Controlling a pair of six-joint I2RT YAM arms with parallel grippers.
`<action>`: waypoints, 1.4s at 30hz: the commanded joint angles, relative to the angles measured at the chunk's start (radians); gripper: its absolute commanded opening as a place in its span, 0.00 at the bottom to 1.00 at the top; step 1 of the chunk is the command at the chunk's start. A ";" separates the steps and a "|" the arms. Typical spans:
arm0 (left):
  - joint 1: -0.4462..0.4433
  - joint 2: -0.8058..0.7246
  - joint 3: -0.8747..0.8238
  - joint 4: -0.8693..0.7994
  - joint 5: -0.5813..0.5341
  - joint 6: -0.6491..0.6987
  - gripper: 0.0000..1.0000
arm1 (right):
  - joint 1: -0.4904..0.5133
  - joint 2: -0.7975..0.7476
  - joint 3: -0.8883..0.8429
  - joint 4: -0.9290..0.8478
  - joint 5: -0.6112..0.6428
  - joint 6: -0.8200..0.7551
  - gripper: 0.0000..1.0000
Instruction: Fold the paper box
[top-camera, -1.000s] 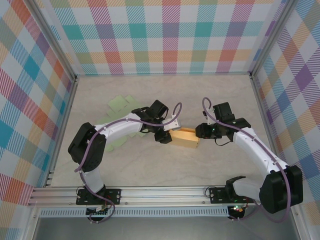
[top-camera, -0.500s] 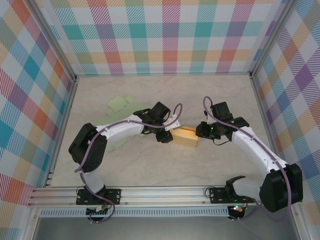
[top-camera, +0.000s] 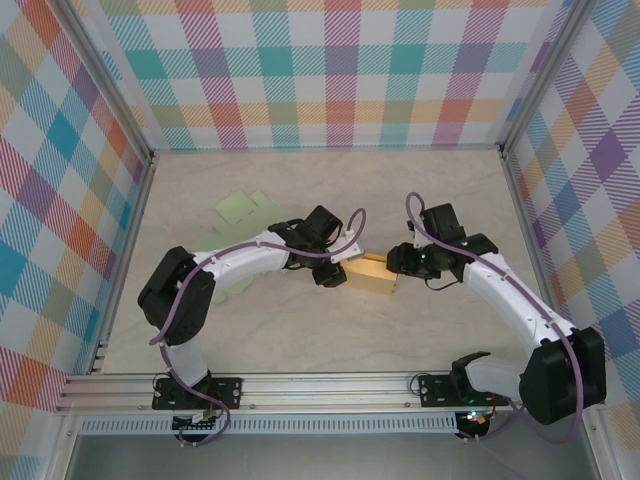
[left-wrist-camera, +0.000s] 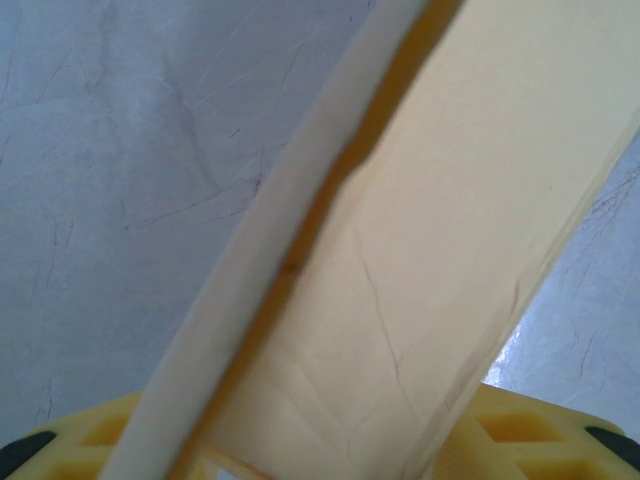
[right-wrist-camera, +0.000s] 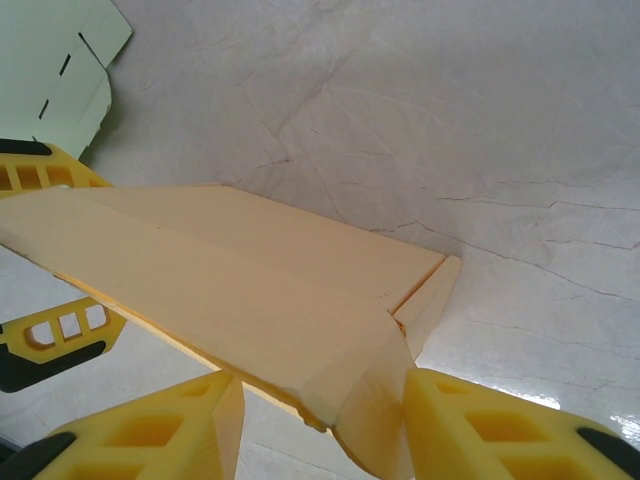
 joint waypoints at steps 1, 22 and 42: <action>-0.007 0.011 0.012 -0.014 -0.009 -0.006 0.50 | 0.013 0.002 0.015 -0.043 0.025 -0.016 0.46; -0.011 0.029 0.021 -0.023 -0.015 -0.003 0.50 | 0.047 0.023 0.050 -0.016 0.034 0.017 0.16; -0.025 0.036 0.040 -0.047 -0.042 0.001 0.51 | 0.047 0.069 0.039 -0.053 0.167 0.043 0.11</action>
